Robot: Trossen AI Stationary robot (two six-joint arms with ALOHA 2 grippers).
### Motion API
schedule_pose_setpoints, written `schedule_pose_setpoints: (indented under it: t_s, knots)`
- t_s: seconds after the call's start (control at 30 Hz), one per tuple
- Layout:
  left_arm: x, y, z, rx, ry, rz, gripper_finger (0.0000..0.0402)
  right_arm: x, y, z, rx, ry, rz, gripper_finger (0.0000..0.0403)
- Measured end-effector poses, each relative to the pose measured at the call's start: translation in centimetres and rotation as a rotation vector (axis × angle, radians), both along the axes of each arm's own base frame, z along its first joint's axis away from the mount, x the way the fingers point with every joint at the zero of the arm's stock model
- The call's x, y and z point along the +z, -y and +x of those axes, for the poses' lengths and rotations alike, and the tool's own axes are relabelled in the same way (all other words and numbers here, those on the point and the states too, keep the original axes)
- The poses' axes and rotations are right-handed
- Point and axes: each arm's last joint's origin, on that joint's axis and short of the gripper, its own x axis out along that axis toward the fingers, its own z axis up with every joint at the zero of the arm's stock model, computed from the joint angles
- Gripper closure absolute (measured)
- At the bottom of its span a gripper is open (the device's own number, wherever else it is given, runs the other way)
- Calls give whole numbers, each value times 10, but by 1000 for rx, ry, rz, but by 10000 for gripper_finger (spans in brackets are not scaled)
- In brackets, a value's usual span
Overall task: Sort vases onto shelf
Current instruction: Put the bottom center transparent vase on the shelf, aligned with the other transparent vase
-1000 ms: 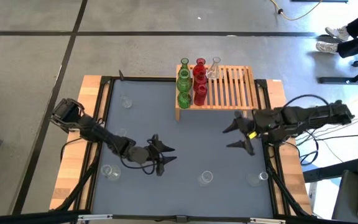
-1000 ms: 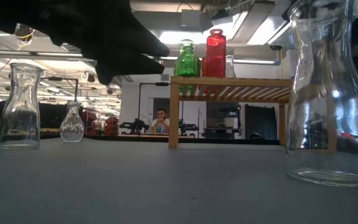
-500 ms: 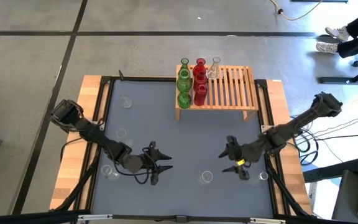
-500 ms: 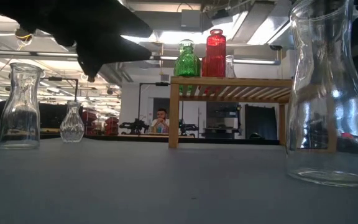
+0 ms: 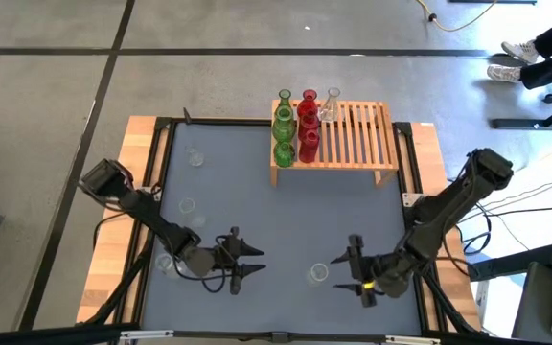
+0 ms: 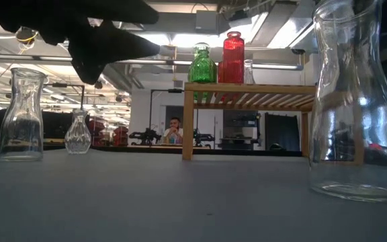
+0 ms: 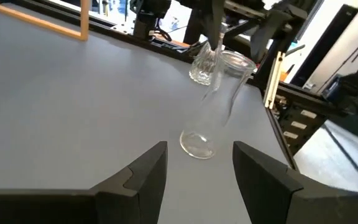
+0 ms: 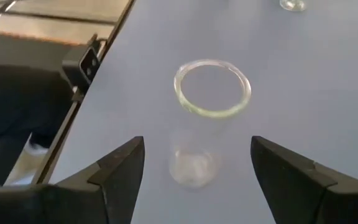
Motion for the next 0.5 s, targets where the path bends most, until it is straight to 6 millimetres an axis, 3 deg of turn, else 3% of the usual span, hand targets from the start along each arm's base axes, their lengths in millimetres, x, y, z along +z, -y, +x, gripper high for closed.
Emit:
schedule_pose_setpoints:
  t_s: [0.5]
  knots:
    - [-8, 2, 3, 5, 16, -31, 226, -41, -20, 22, -160, 64, -37, 125]
